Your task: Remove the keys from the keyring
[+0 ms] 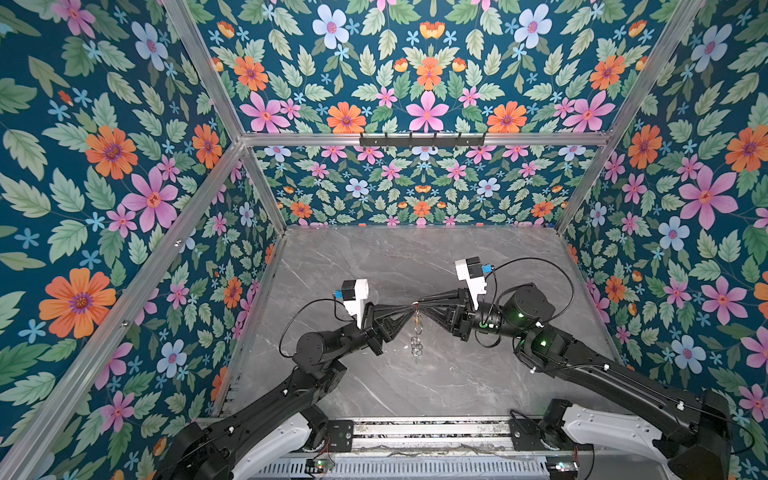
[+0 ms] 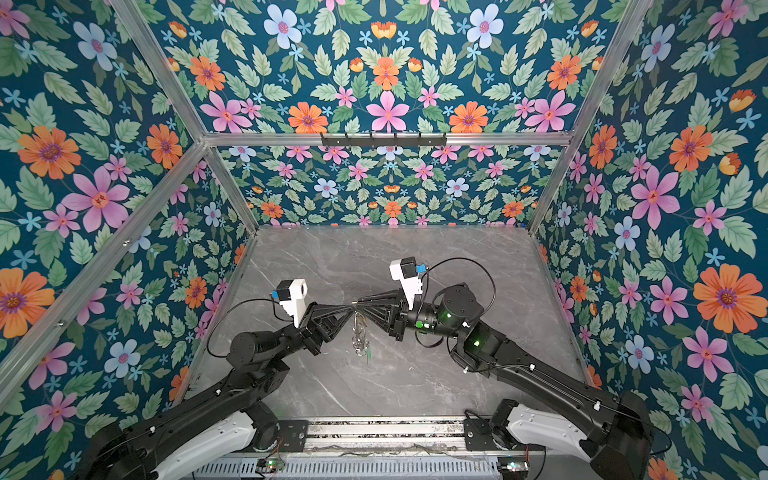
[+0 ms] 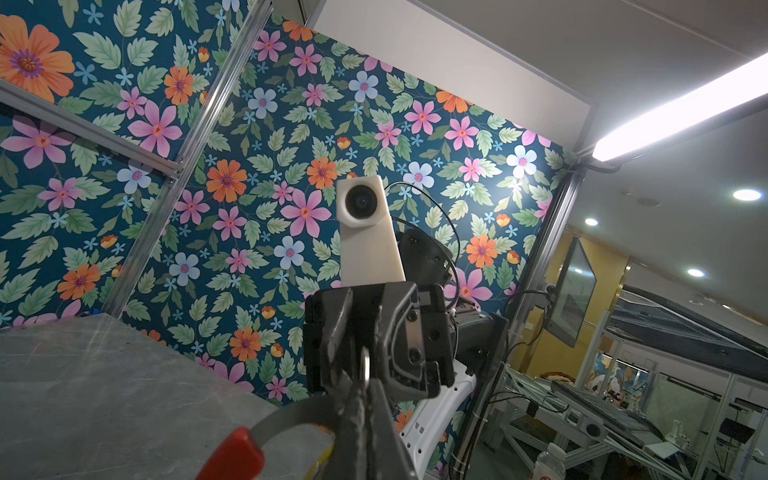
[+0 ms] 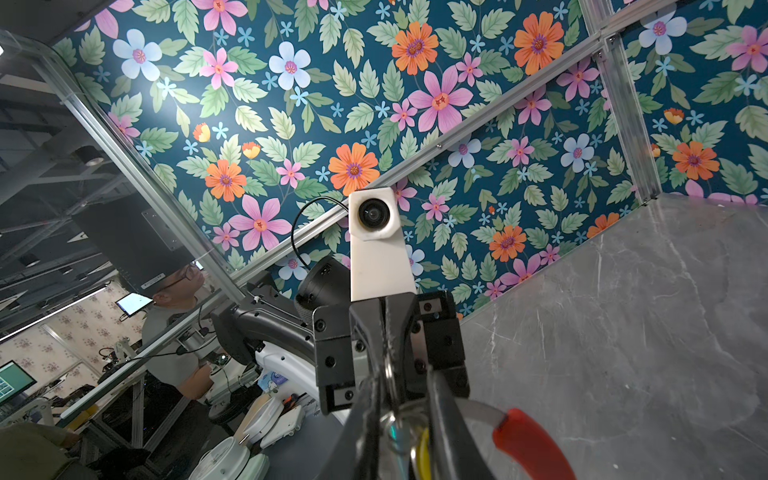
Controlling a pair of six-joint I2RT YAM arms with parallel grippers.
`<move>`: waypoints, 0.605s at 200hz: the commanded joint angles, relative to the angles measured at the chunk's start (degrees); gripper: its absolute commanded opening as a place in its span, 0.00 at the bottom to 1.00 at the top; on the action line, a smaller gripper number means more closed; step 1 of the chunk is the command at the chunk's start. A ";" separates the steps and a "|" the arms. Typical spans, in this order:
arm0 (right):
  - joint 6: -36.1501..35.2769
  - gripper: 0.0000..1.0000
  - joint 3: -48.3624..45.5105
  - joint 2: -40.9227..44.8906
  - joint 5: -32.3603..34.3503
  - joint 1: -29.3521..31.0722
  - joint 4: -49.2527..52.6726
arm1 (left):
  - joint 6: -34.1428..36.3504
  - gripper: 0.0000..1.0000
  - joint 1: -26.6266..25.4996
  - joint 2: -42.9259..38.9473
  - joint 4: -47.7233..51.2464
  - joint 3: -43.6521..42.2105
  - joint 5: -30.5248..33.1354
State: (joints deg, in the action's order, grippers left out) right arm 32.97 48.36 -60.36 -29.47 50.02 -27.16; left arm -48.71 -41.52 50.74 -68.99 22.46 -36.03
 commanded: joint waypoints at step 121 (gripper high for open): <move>0.08 0.06 0.74 -0.64 -0.76 0.25 -0.82 | 0.15 0.00 0.02 -0.29 -2.99 -0.22 0.52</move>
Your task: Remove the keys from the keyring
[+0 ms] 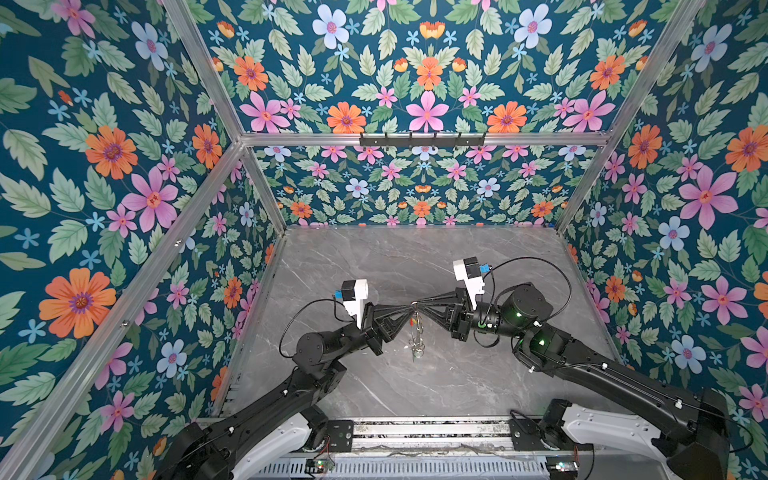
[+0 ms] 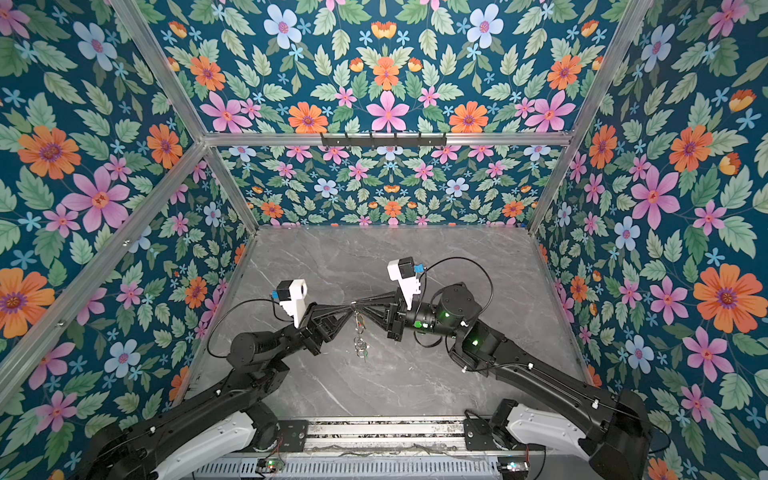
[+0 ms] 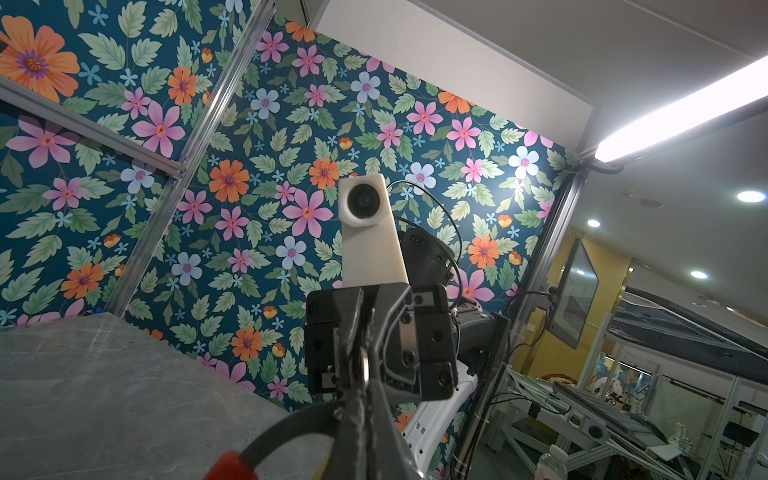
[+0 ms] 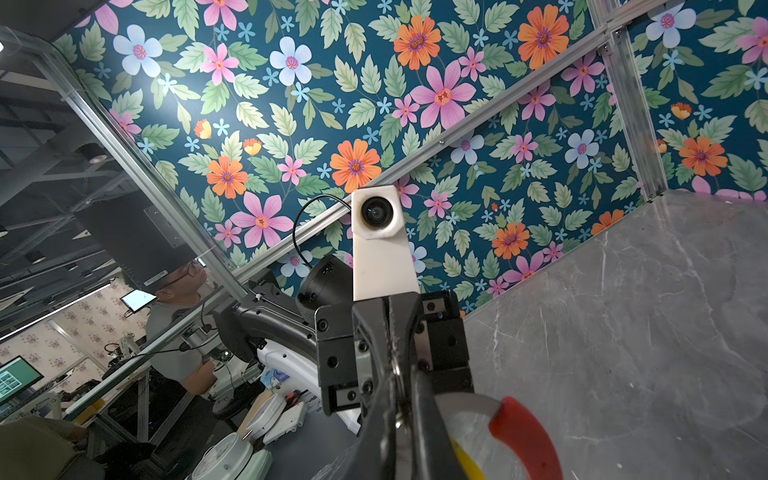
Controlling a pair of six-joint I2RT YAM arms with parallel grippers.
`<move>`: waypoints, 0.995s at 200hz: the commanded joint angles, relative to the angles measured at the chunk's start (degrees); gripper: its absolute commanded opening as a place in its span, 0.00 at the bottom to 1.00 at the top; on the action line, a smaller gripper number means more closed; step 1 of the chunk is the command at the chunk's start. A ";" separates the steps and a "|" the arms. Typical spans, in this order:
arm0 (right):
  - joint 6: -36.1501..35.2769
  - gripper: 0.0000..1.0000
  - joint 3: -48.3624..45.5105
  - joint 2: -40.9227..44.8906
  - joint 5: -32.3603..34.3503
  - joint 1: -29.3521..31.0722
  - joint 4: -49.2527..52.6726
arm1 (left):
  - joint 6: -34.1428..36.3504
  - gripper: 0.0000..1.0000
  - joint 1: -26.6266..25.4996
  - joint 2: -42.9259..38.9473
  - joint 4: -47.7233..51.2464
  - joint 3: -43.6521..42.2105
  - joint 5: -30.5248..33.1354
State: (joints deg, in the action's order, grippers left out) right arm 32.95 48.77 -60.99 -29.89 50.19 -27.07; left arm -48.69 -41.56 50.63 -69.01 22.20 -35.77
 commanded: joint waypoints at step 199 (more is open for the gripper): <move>-9.95 0.00 5.84 4.05 -1.74 0.10 21.50 | 4.86 0.49 0.02 -9.76 19.59 2.12 -0.94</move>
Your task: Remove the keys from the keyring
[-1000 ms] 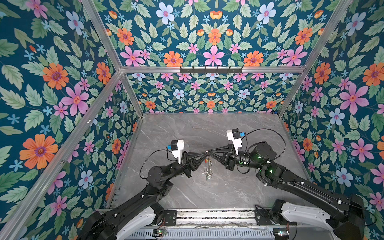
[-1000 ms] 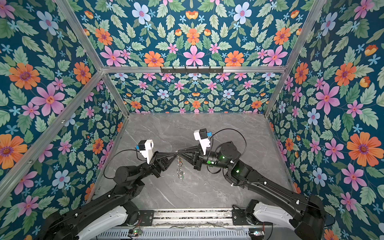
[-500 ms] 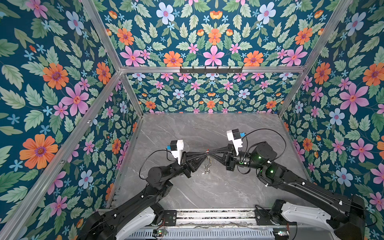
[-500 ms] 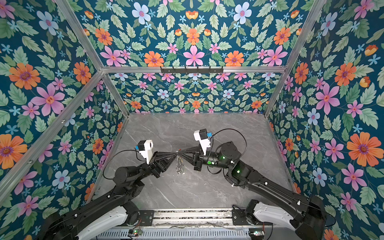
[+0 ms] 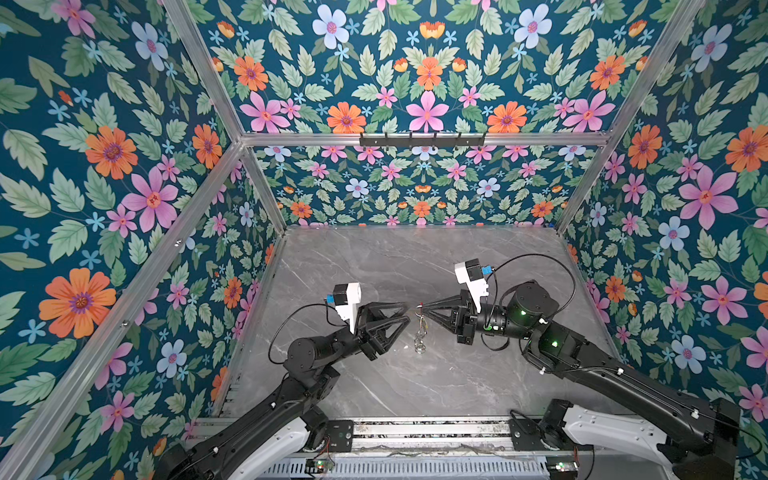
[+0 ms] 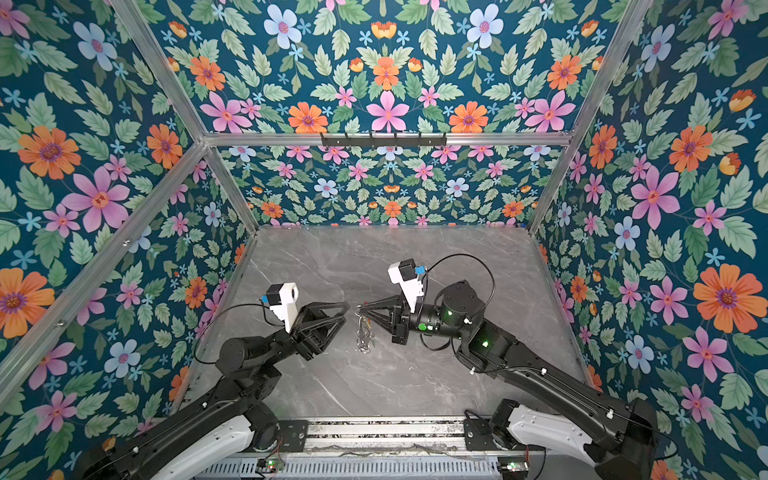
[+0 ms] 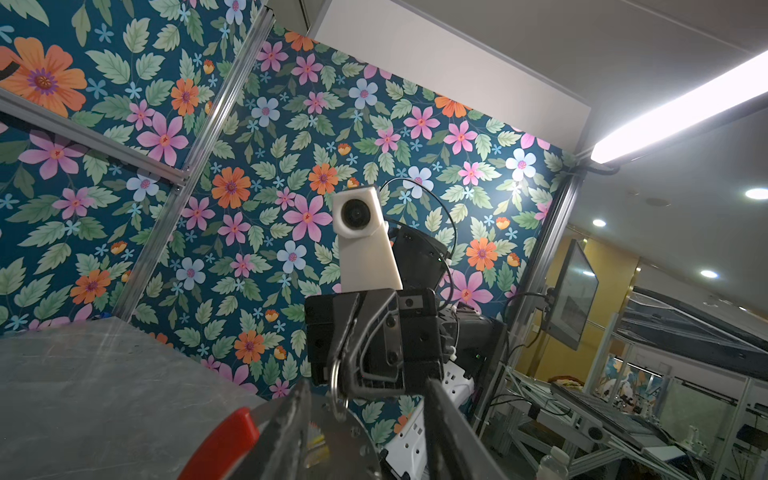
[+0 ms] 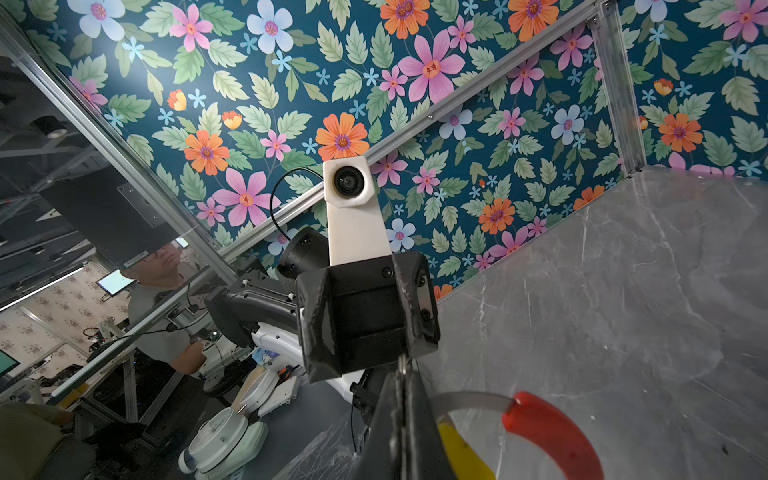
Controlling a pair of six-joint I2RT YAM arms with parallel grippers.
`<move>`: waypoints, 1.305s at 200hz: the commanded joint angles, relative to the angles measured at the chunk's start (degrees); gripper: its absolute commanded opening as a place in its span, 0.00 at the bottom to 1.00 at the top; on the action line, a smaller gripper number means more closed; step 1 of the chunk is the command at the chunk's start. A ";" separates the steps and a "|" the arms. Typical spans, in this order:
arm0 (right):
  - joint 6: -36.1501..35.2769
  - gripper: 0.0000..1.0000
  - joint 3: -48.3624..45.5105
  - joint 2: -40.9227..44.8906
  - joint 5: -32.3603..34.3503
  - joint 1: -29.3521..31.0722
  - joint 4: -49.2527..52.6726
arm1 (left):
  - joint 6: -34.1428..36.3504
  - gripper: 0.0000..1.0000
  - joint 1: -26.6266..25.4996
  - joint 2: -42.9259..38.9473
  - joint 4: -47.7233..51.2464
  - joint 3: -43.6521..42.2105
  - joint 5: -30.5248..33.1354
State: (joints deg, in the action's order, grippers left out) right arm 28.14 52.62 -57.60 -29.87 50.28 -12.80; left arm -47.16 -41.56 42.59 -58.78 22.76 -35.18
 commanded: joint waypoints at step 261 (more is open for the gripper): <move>-20.24 0.00 14.44 -3.83 -3.73 -0.01 31.16 | 10.73 0.15 0.03 1.40 37.34 14.30 -16.33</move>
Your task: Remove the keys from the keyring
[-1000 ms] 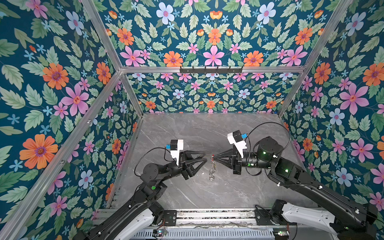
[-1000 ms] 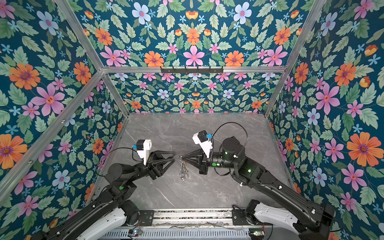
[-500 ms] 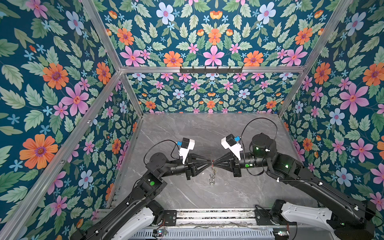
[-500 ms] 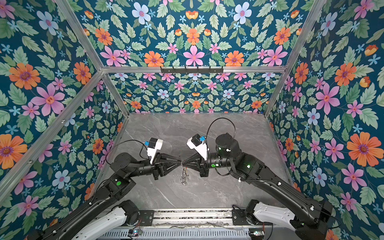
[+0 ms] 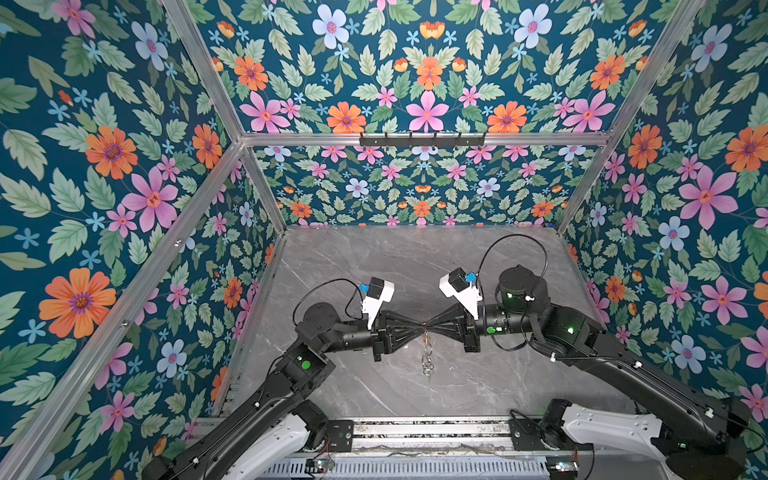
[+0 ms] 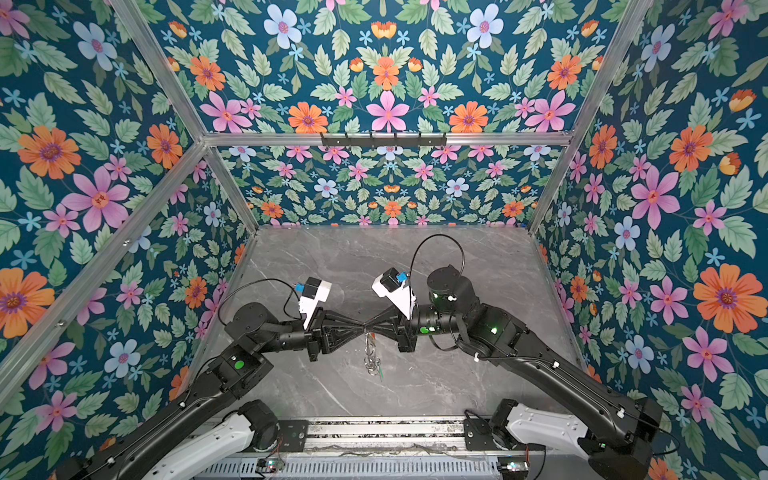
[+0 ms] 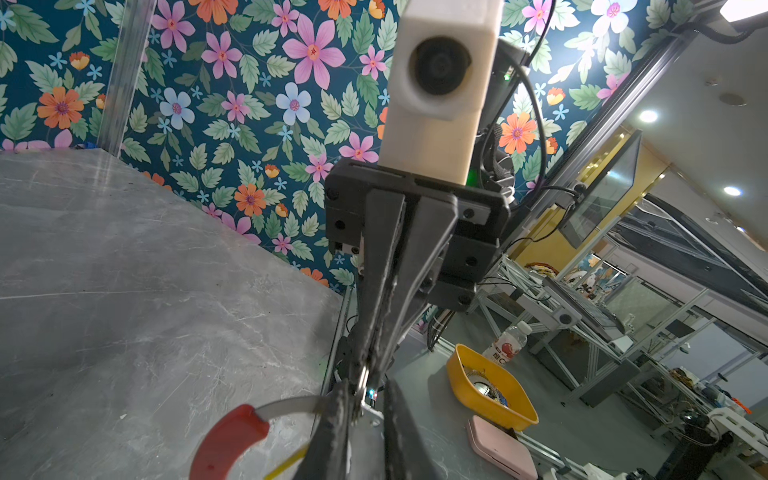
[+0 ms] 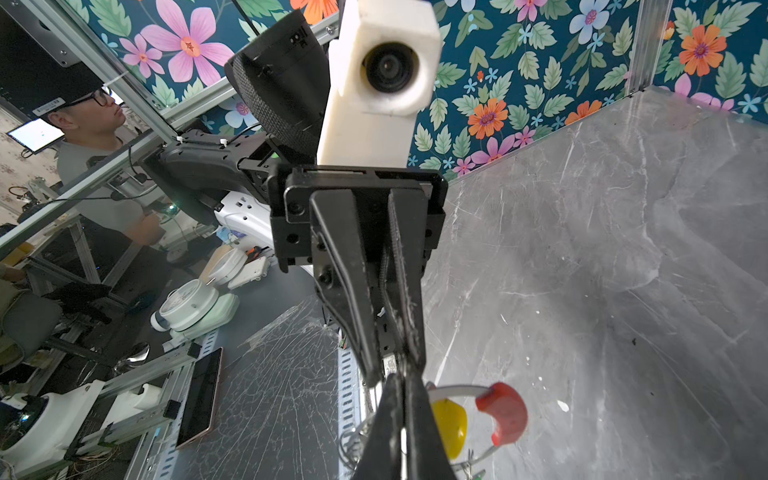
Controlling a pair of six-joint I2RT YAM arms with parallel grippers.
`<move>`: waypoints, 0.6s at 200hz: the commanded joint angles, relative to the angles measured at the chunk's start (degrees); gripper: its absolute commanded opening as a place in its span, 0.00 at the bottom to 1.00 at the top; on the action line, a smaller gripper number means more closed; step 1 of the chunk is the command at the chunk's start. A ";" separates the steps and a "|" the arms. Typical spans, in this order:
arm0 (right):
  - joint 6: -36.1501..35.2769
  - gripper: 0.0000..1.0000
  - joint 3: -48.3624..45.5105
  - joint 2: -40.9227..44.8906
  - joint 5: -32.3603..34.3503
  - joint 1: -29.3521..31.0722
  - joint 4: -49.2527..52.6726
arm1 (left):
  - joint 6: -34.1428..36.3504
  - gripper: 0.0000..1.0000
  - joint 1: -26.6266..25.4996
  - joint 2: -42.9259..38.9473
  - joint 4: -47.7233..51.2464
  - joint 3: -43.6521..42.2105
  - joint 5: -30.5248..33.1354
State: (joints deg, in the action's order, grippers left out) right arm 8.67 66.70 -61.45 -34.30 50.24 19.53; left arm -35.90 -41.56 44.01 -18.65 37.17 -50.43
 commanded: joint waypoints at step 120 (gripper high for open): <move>1.77 0.05 -0.68 0.93 1.39 0.06 -5.60 | -2.91 0.00 -0.01 -0.24 -8.67 -2.26 0.68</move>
State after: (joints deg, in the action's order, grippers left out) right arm 8.93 66.15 -61.17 -33.89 50.24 18.22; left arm -37.60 -41.56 43.97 -22.72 35.42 -50.19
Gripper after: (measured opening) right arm 0.050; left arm 0.050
